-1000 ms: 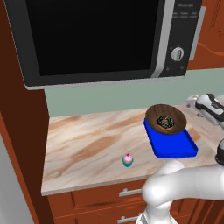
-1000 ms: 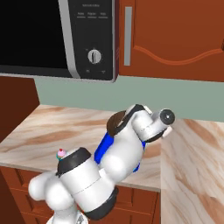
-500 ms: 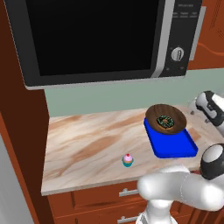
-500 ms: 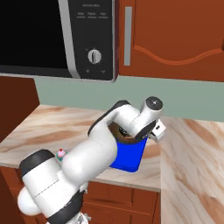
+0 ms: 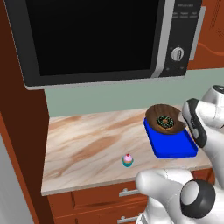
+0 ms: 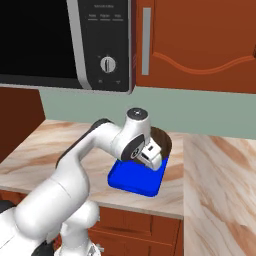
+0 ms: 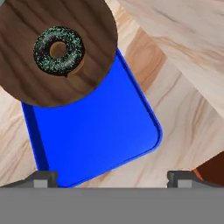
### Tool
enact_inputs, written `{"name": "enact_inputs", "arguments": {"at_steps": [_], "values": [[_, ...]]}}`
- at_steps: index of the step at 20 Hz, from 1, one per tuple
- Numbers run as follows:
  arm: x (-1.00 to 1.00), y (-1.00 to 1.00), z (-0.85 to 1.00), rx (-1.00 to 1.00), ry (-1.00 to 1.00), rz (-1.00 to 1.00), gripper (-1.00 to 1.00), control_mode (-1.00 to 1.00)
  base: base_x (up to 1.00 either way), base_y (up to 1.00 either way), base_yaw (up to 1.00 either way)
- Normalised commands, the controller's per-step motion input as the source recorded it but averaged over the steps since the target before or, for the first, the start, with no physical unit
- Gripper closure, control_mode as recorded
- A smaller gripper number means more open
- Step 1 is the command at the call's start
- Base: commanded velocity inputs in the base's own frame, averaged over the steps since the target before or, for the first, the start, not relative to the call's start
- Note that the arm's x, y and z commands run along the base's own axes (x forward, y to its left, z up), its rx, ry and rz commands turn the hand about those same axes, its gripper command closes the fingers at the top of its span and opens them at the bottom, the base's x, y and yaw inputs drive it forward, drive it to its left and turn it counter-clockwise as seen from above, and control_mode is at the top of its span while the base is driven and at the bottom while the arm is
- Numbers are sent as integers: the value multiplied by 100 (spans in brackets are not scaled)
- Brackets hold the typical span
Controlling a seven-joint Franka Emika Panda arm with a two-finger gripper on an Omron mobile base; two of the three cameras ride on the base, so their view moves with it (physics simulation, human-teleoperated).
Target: Place the bowl with donut and the cupcake onto the tray.
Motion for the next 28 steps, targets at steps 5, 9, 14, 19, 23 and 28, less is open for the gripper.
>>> {"name": "enact_inputs", "arguments": {"at_steps": [5,9,14,19,23,28], "values": [[-50,86,-1,-3,11,5,-100,-100,0,0,0],[-37,85,-6,-1,7,8,-100,-100,0,0,0],[-13,85,-13,0,6,10,-100,-100,0,0,0],[0,81,-18,1,4,13,-100,-100,0,0,0],[0,79,-22,3,3,16,-100,-100,0,0,0],[7,72,-20,4,3,19,-100,-100,0,0,0]]}}
